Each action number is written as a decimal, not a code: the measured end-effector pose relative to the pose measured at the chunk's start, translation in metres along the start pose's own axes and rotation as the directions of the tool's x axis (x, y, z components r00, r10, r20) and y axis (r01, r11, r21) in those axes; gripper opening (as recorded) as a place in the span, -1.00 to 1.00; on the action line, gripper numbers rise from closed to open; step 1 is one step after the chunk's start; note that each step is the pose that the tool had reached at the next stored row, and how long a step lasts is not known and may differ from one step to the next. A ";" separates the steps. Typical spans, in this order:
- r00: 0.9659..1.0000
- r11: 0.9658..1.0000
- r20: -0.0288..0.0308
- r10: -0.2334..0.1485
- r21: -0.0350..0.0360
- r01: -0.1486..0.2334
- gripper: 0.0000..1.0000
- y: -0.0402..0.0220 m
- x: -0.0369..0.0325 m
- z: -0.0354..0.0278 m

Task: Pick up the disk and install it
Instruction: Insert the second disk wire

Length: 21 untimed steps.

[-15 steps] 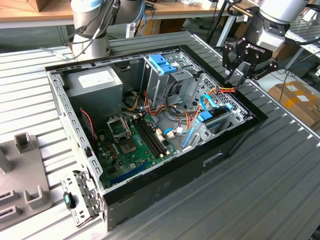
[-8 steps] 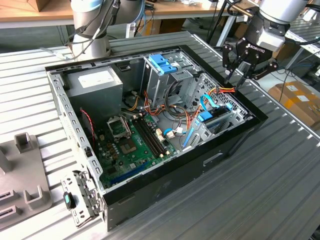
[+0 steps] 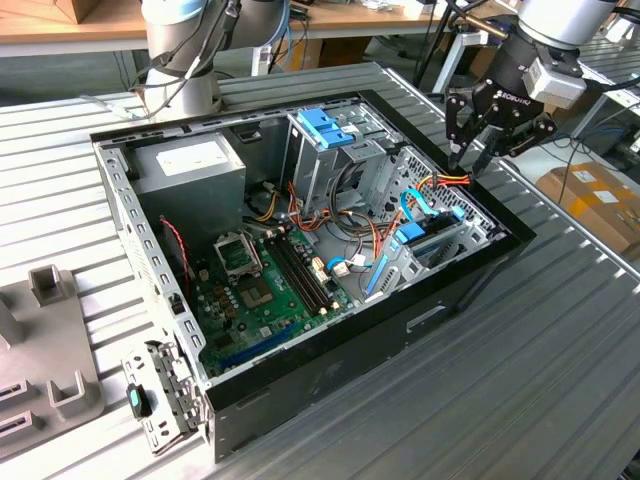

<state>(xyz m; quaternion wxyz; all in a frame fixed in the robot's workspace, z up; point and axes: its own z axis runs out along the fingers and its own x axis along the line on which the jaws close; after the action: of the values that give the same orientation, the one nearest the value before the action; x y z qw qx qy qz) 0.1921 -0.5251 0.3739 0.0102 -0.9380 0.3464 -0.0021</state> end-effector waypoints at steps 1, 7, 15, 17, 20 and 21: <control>1.000 1.000 0.000 -0.030 0.000 0.030 -0.17 -0.0001 0.0001 0.0004; 0.998 0.998 0.000 -0.058 -0.002 0.058 -0.17 -0.0005 0.0005 0.0007; 0.998 0.998 -0.010 -0.059 -0.015 0.059 -0.17 -0.0065 0.0097 0.0008; 0.998 0.998 -0.012 -0.059 -0.017 0.059 -0.17 -0.0066 0.0114 0.0007; 0.998 0.998 -0.013 -0.059 -0.019 0.059 -0.17 -0.0032 0.0157 0.0010; 0.998 0.998 -0.013 -0.054 -0.019 0.054 -0.17 -0.0026 0.0163 0.0022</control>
<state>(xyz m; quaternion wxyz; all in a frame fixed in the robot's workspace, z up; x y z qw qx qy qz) 0.2062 -0.5337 0.3717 -0.0008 -0.9471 0.3209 -0.0054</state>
